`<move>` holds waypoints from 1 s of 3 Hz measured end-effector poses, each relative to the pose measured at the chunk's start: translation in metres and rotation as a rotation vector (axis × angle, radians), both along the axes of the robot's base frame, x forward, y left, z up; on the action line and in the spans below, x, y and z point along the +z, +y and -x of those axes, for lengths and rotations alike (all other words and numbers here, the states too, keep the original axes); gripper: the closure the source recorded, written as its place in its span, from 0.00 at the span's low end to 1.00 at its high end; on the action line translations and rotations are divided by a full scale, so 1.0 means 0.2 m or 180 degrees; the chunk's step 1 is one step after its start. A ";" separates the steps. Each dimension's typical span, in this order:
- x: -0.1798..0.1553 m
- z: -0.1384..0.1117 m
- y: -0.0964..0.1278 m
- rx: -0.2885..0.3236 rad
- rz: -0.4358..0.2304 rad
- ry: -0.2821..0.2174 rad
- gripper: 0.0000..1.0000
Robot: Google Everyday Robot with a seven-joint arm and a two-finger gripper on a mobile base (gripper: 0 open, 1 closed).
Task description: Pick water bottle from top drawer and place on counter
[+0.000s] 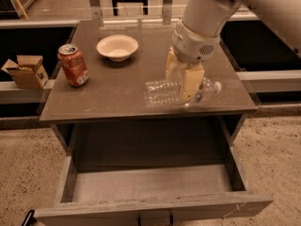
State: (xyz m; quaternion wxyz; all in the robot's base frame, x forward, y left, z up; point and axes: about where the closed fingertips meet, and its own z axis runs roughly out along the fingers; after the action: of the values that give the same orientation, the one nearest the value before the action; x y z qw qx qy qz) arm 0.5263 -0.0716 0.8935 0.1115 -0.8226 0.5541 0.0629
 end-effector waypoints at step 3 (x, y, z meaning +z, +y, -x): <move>0.00 -0.09 0.04 -0.0096 0.0027 -0.0055 1.00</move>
Offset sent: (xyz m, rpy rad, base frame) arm -0.0089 -0.0003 -0.0029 -0.0213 0.0431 0.0135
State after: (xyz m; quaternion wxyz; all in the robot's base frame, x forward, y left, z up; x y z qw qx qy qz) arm 0.5447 -0.0643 0.8934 0.1138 -0.8151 0.5657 0.0518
